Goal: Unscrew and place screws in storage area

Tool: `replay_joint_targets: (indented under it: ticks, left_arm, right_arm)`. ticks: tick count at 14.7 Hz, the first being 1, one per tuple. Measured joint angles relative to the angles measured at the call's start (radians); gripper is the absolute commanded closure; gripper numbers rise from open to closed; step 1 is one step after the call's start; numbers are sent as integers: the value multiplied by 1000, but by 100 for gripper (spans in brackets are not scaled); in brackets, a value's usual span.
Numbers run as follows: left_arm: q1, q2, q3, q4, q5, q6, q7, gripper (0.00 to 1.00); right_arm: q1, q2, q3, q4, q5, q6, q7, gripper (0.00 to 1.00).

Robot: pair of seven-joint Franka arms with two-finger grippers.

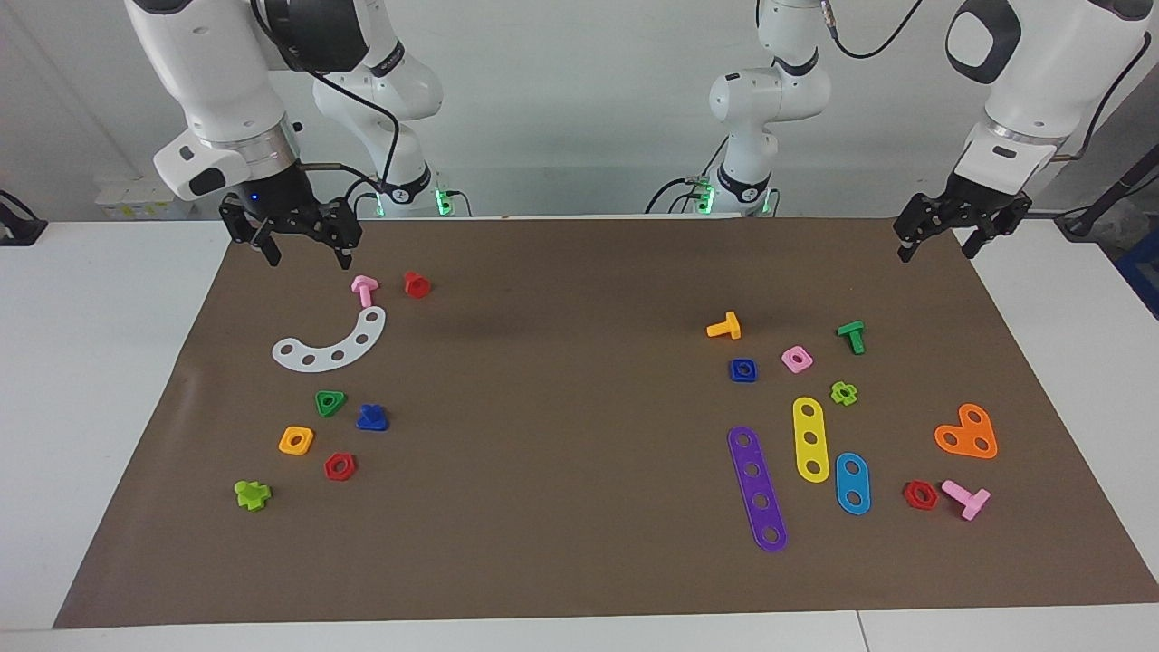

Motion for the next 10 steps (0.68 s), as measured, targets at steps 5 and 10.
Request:
replay_joint_targets:
  ticks: [5, 10]
  left_arm:
    - [0, 0, 0, 0, 0, 0, 0, 0]
    - [0, 0, 0, 0, 0, 0, 0, 0]
  right_arm:
    - [0, 0, 0, 0, 1, -14, 0, 0]
    - [0, 0, 0, 0, 1, -14, -16, 0]
